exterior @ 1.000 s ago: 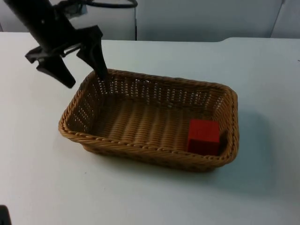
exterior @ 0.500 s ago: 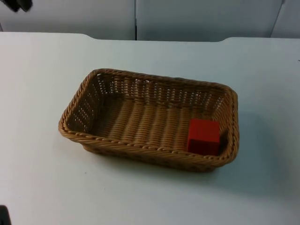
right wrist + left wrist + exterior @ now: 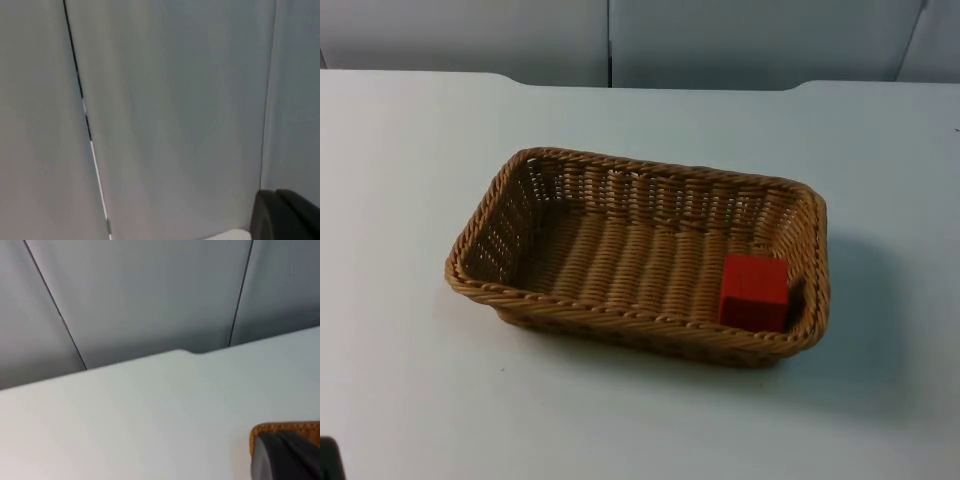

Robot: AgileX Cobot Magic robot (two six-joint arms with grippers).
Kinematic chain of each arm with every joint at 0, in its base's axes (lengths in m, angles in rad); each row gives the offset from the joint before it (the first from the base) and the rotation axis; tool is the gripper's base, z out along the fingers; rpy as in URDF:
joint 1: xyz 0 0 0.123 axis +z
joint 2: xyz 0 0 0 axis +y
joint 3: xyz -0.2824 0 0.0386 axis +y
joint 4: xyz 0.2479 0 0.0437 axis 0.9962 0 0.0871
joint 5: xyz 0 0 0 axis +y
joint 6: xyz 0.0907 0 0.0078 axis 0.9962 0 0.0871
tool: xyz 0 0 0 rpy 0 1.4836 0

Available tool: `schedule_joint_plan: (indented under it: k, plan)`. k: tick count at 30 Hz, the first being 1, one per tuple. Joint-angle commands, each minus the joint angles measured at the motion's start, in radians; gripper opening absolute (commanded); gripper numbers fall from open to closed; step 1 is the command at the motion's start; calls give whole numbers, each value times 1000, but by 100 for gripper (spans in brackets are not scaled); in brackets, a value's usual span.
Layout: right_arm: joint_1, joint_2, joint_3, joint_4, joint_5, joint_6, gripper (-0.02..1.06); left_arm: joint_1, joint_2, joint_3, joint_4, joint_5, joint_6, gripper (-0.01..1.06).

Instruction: Pick up the basket with the left hand and place the cube into the basket with the right hand.

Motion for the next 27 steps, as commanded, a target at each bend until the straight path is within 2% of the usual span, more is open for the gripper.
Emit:
schedule_joint_plan:
  k: [1, 3, 4, 5, 8, 9, 12, 13, 14, 15, 16, 18, 19, 22, 24, 27]
  plan:
    - [-4, -166, 89, -24, 7, 41, 0, 2, -188, 118, -5, -69, 5, 0]
    - [-4, -349, 192, 36, 4, 4, 0, 2, -380, 251, -35, -157, 11, 0]
    - [-4, -425, 238, 86, 18, -46, 0, 2, -453, 333, -43, -176, 38, 0]
    - [-4, -425, 238, 86, 18, -46, 0, 2, -453, 333, -43, -176, 38, 0]
    - [-4, -675, 326, 260, 95, -255, 0, 2, -684, 524, -28, -129, 75, 0]
    - [-4, -675, 326, 260, 95, -255, 0, 2, -684, 524, -28, -129, 75, 0]
    - [0, -807, 337, 444, 244, -454, 0, 2, -876, 715, -40, -121, 68, 0]
    - [1, -807, 321, 496, 397, -525, 0, 2, -953, 803, -42, -123, 68, 0]
    - [4, -807, 316, 518, 451, -527, 0, -3, -1004, 846, -40, -119, 65, 0]
    - [4, -807, 316, 518, 451, -527, 0, -3, -1004, 846, -40, -119, 65, 0]
    - [18, -807, 323, 573, 523, -535, 0, -12, -1045, 883, -45, -116, 54, 0]
    - [20, -807, 330, 593, 599, -567, 0, -20, -1106, 944, -64, -103, 46, 0]
    - [20, -807, 347, 590, 632, -594, 0, -32, -1150, 984, -60, -62, 46, 0]
    - [35, -807, 380, 582, 639, -601, 0, -52, -1194, 1025, -49, -23, 46, 0]
    - [81, -807, 449, 577, 622, -623, 0, -80, -1195, 1054, -27, 32, 46, 0]
    - [123, -807, 517, 550, 601, -625, 0, -109, -1195, 1069, -22, 37, 35, 0]
